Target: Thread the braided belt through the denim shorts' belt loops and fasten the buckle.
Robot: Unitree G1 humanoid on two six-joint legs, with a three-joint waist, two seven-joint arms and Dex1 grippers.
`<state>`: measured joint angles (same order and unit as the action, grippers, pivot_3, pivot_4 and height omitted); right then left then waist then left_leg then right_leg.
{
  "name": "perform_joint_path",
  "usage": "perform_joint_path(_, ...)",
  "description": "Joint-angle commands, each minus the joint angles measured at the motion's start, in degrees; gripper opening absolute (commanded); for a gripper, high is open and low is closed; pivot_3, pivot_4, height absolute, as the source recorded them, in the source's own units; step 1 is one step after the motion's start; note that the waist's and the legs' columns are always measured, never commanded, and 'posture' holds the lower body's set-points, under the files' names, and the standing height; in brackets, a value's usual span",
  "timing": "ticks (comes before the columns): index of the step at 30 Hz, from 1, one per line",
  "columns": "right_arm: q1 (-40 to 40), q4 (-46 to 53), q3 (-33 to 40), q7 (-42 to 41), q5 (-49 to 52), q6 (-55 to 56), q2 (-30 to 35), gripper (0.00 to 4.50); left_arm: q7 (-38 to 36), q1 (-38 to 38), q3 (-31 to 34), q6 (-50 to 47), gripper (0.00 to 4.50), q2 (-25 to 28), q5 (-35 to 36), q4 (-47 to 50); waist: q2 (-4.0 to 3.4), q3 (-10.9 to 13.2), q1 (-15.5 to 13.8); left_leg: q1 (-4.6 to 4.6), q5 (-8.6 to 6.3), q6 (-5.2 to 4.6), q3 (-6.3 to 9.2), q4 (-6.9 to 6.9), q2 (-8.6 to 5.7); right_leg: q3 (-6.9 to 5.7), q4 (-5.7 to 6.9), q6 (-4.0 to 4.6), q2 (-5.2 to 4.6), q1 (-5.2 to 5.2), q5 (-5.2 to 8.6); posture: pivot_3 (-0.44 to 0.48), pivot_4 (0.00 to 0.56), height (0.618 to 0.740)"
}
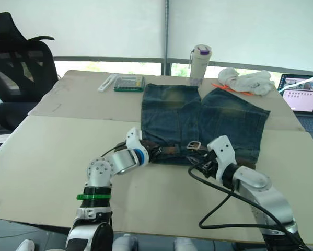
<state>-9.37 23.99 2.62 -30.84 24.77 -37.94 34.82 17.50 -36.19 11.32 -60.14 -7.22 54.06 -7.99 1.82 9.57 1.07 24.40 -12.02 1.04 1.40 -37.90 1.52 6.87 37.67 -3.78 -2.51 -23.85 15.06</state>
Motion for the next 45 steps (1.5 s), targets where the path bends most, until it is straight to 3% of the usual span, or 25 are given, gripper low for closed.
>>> perform_joint_path(1,-2.9,-0.1,-0.9,1.3,-0.9,-1.5,-0.9,2.81,-3.2,-4.0,-1.3,1.0,0.0,-3.3,-0.7,-2.1,0.0,0.0,0.0,-0.01,0.0,0.0,0.0,0.0,0.0,0.0,0.0,0.0,0.0,0.01,0.0,0.0,0.15,0.737)
perform_joint_path(8,-5.9,-3.2,-1.0,4.5,-1.0,-5.2,-4.5,2.81,-7.9,-7.0,-2.4,1.3,0.0,-2.9,-1.7,-3.2,0.0,0.0,-0.2,-0.01,0.0,0.0,0.01,0.0,-0.01,-0.01,-0.04,-0.01,-0.02,0.04,0.0,0.0,0.15,0.737)
perform_joint_path(19,-9.9,-8.8,5.2,14.3,2.6,-19.2,-14.4,2.81,-12.9,-5.4,-5.6,1.6,0.0,-2.4,-5.5,-3.7,-0.02,0.0,-0.2,0.01,0.0,0.0,0.03,0.01,-0.02,-0.01,-0.04,-0.01,-0.04,0.04,-0.01,0.0,0.15,0.737)
perform_joint_path(28,-10.0,-9.3,4.4,15.3,1.8,-21.7,-14.3,2.81,-13.8,-4.8,-4.9,2.3,0.0,-2.7,-7.6,-4.5,-0.03,0.0,-0.2,-0.02,0.0,0.0,0.03,0.01,-0.02,-0.02,-0.03,-0.01,-0.03,0.06,-0.01,0.0,0.15,0.737)
perform_joint_path(31,-9.9,-8.4,5.8,15.1,4.4,-23.5,-16.3,2.09,-13.9,-4.6,-4.8,2.4,0.0,-2.7,-7.9,-4.6,-0.03,0.0,-0.1,-0.04,0.0,0.0,0.03,0.01,-0.02,-0.03,-0.04,-0.01,-0.03,0.1,-0.01,0.0,0.15,0.737)
perform_joint_path(36,-10.8,-7.8,12.0,16.0,8.9,-26.1,-20.0,0.24,-14.2,-4.6,-4.2,2.9,0.0,-2.3,-8.7,-4.9,-0.03,0.0,0.1,-0.06,0.0,0.0,0.04,0.01,0.0,-0.03,-0.02,-0.01,-0.02,0.1,-0.01,0.0,0.15,0.737)
perform_joint_path(37,-11.0,-7.7,12.8,16.0,9.4,-26.5,-20.2,0.06,-14.2,-4.6,-4.1,2.9,0.0,-2.3,-8.9,-5.0,-0.03,0.0,0.1,-0.06,0.0,0.0,0.04,0.02,0.0,-0.03,-0.01,-0.01,-0.02,0.1,-0.01,0.0,0.15,0.737)
perform_joint_path(45,-12.2,-7.0,15.9,16.3,14.2,-27.4,-21.6,0.06,-14.9,-4.7,-3.9,3.0,0.0,-2.4,-9.8,-5.5,-0.04,0.0,0.2,-0.05,0.0,0.0,0.04,0.02,0.0,-0.04,-0.02,-0.01,-0.02,0.1,-0.01,0.0,0.15,0.737)
